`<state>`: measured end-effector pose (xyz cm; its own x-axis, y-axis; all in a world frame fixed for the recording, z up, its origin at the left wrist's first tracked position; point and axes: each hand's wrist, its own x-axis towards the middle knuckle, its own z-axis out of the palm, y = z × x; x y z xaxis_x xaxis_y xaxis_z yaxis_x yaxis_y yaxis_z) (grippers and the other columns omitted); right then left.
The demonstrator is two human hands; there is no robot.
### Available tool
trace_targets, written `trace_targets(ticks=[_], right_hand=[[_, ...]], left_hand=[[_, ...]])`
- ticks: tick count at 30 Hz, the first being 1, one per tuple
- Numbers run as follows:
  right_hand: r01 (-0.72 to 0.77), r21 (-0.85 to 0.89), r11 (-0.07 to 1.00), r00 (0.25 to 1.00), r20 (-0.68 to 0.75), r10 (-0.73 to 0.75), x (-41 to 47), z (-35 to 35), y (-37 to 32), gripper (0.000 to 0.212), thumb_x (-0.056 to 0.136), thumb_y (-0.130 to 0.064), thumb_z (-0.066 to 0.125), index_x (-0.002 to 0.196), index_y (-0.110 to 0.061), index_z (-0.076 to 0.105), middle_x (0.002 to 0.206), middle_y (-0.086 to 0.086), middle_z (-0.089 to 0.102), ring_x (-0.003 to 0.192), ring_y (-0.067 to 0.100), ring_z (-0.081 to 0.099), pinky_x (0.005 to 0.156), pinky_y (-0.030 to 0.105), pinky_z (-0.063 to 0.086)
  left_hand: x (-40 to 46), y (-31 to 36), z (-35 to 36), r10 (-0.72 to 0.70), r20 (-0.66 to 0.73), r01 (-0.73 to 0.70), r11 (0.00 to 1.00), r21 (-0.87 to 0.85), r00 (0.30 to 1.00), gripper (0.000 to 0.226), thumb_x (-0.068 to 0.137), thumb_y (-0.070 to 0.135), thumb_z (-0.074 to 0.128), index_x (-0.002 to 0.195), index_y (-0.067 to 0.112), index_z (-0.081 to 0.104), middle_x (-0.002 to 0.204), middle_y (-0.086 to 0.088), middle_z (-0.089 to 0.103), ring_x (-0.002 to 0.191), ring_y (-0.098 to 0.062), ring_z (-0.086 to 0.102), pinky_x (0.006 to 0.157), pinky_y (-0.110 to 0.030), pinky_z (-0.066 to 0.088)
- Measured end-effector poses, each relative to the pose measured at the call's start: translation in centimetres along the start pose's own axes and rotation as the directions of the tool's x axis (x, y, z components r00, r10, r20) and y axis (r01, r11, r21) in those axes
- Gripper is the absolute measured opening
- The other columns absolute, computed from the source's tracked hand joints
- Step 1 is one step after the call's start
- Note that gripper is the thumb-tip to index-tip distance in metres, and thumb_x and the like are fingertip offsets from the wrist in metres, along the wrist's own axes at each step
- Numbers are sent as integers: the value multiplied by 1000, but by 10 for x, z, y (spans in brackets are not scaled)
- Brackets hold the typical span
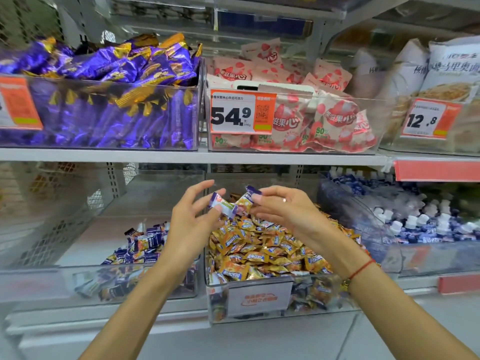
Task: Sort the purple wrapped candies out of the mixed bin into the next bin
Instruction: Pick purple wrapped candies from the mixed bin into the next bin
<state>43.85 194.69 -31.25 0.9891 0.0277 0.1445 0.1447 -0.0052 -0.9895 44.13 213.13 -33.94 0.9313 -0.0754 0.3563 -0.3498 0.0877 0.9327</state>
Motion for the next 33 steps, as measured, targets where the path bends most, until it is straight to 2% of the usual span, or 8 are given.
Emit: trace_targets(ticks=[7, 12, 15, 18, 23, 25, 30, 33], right_hand=[[124, -210, 970, 982, -115, -151, -5, 20, 5, 11, 79, -23, 78, 87, -16, 76, 77, -1, 75, 69, 5, 67, 62, 15, 51], [143, -271, 952, 989, 60, -132, -2, 6, -6, 12, 89, -19, 67, 93, -27, 75, 80, -5, 75, 72, 6, 68, 62, 16, 52], [104, -349, 931, 979, -128, -157, 23, -26, -5, 17, 94, -11, 60, 105, -14, 72, 77, 3, 71, 60, 5, 63, 54, 16, 49], [-42, -643, 765, 969, -212, -125, 55, -56, 11, 20, 95, -13, 58, 110, -11, 70, 80, -2, 70, 65, 5, 63, 62, 19, 50], [-54, -958, 281, 947, 41, 320, 87, -43, 51, 44, 98, -35, 52, 132, -7, 56, 137, 9, 56, 122, 24, 54, 104, 32, 42], [-40, -988, 148, 939, 14, 344, 94, -30, 63, 46, 96, -36, 56, 129, -4, 55, 135, 13, 55, 122, 29, 53, 103, 38, 43], [21, -970, 242, 992, 51, 117, 91, -34, 59, 29, 80, -22, 78, 108, -15, 73, 117, 0, 69, 106, 16, 63, 84, 21, 45], [8, -894, 448, 1000, 7, -5, 76, -48, 48, 30, 77, -20, 80, 105, -13, 76, 90, -5, 73, 72, -1, 65, 67, 11, 46]], left_hand=[[-2, -2, 16, -246, 99, 262, 937, -232, 964, 27, 101, 28, 46, 117, 19, 65, 112, -3, 70, 99, -17, 70, 76, -26, 59], [4, -4, 12, -76, 68, 79, 996, -47, 995, 22, 90, 19, 64, 109, 30, 69, 105, 7, 73, 98, -6, 68, 72, -19, 56], [10, -8, 5, 30, -13, -29, 994, 101, 999, 23, 87, 21, 68, 103, 38, 69, 108, 17, 67, 110, -1, 60, 88, -28, 55], [16, -6, -5, 97, -95, -82, 985, 154, 991, 23, 85, 23, 70, 104, 37, 70, 107, 22, 64, 110, 5, 56, 97, -36, 51], [16, -9, -13, 81, -120, -64, 989, 135, 989, 24, 84, 24, 71, 106, 35, 70, 109, 17, 65, 113, -11, 61, 91, -45, 54], [15, -11, -15, 68, -107, -50, 986, 160, 992, 25, 85, 24, 71, 107, 34, 70, 111, 16, 64, 114, -10, 60, 92, -43, 54], [12, -8, -24, 64, -105, -45, 983, 179, 992, 23, 85, 25, 70, 107, 32, 70, 111, 13, 65, 114, -5, 59, 95, -41, 53], [12, -6, -29, 51, -98, -31, 981, 191, 994, 23, 86, 26, 70, 107, 34, 70, 109, 15, 65, 112, -5, 60, 95, -41, 53]])
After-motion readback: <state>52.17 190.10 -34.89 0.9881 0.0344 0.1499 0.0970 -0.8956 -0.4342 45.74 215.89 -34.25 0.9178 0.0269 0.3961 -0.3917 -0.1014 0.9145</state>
